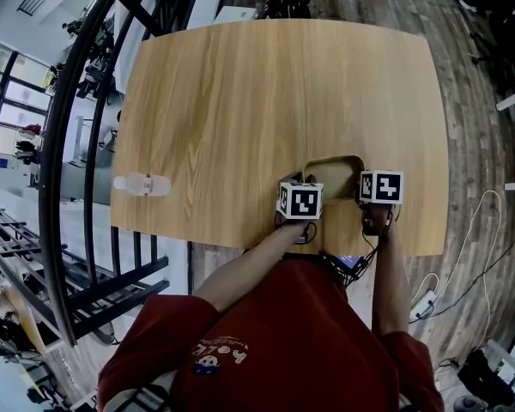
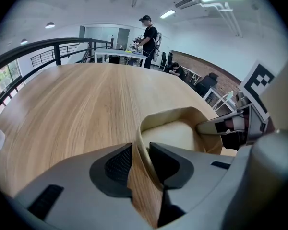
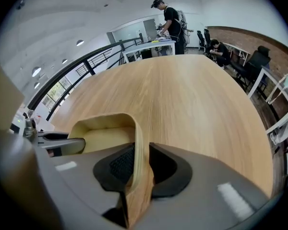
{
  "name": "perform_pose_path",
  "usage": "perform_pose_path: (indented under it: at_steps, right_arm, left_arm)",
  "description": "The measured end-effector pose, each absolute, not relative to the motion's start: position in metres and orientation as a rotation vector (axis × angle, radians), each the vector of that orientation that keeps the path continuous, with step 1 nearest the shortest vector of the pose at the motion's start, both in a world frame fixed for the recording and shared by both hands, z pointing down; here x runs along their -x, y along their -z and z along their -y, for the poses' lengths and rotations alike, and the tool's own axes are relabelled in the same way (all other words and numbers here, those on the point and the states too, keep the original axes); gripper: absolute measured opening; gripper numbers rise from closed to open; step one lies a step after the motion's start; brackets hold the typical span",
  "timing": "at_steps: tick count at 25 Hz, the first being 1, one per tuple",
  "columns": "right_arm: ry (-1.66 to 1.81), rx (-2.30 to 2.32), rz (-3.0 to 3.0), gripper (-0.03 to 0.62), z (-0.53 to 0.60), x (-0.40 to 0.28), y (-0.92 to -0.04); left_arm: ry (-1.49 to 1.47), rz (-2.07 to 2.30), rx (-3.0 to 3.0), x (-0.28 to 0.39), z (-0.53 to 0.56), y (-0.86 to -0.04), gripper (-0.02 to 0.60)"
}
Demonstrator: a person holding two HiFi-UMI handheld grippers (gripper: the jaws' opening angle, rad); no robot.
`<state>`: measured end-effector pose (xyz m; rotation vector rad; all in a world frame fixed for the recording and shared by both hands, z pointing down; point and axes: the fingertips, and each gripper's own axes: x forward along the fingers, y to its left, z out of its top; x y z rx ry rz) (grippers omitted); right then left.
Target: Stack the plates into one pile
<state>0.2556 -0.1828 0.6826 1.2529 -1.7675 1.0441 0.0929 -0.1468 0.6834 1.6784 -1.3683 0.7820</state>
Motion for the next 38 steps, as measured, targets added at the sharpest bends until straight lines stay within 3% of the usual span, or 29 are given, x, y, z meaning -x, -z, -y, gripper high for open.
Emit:
perform_pose_path:
  at_steps: [8,30,38]
  right_arm:
    - [-1.059,-1.243,1.78,0.044,0.178,-0.244,-0.684]
    - [-1.048,-1.05,1.864,0.057,0.138,-0.094,-0.689]
    - [-1.036,-1.076,1.913,0.073,0.138,-0.065,-0.685]
  left_arm:
    - [-0.785,1.366,-1.687,-0.079,0.151,-0.685,0.13]
    - [-0.757,1.472,-1.61,0.071,0.112,-0.689,0.133]
    - [-0.713,1.417,-1.669,0.097,0.109,-0.688,0.152]
